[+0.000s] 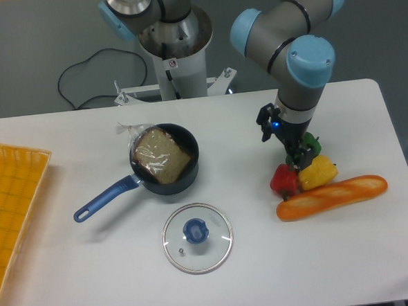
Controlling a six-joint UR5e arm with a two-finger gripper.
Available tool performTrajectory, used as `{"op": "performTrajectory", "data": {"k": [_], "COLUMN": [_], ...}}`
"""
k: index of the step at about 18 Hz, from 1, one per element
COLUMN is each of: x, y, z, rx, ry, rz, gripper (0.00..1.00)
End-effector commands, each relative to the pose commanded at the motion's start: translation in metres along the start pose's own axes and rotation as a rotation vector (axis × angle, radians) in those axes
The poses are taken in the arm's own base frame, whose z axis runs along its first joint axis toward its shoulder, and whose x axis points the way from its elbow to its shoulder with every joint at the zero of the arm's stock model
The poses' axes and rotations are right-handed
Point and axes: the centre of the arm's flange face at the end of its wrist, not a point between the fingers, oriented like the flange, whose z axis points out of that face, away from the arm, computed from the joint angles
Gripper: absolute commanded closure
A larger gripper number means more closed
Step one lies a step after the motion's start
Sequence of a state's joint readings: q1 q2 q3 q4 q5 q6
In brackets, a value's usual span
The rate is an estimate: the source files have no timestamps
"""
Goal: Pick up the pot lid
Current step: 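Lift the gripper up away from the peppers, then move the gripper over the glass lid's blue knob and lower it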
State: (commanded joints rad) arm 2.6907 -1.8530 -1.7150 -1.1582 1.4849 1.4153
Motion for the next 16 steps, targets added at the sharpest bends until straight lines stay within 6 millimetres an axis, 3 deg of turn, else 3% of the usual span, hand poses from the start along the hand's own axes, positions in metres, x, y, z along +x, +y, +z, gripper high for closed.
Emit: {"op": "performTrajectory", "data": {"k": [3, 10, 16], "x": [0.008, 0.016, 0.005], "y": [-0.022, -0.077, -0.121], "z": [0.001, 0.016, 0.025], "rx": [0.0, 0.003, -0.019], "ry": [-0.003, -0.044, -0.07], "rz": [-0.114, -0.02, 0.056], "gripper": [0.0, 0.0, 0.0]}}
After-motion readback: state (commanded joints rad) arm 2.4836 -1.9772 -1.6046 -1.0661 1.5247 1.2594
